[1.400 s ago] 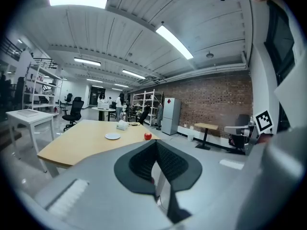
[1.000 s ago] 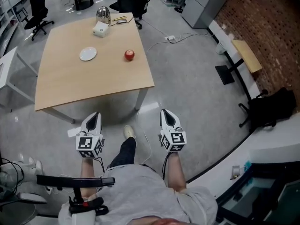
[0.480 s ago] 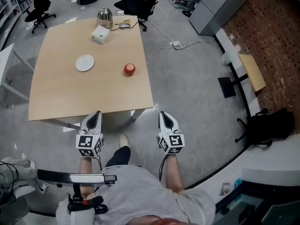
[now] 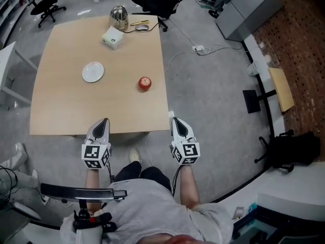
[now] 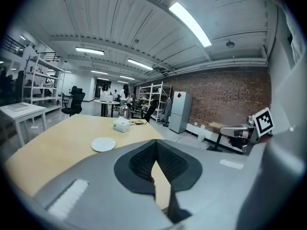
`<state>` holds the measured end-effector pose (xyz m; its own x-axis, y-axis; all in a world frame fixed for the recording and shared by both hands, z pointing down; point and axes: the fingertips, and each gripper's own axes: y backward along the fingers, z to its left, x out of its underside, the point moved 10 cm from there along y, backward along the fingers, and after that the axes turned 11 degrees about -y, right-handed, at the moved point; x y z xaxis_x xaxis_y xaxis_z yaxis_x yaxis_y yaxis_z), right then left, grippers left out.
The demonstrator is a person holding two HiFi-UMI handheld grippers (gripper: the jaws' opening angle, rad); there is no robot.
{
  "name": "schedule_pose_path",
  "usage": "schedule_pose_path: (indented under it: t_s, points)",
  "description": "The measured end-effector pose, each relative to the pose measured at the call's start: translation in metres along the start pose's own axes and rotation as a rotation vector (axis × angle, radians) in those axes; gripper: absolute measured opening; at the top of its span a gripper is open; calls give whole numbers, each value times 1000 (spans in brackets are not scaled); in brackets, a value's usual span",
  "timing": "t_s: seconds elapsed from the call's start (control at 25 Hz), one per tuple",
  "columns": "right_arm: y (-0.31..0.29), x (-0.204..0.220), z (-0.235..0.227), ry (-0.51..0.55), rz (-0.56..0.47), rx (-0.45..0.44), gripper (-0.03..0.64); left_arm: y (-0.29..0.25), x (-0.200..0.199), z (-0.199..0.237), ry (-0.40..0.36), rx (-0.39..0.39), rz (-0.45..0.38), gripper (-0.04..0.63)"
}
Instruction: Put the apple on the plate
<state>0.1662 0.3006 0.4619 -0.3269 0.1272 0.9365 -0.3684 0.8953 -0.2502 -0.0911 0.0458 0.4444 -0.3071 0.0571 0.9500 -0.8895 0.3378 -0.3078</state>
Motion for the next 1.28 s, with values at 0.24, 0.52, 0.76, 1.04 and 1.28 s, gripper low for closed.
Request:
schedule_pose_path:
  t_s: [0.24,0.52,0.76,1.04,1.28]
  points:
    - [-31,-12,-3,22,27,-50,8,0,-7,7,10,-53,6,20]
    - [-69,-23,-4,42,81,-113,8,9,-12,16,40,-138,38,20]
    - [-114,-22,-10,61,117,-146,8,3,-8,30,60,-202,70,20]
    - [-206,11,-21,96,186,-187,38,-45,26,66,105,-235,108,20]
    - [-239,25,-26,123,255,-227,86,-57,36,68,139,-260,145,20]
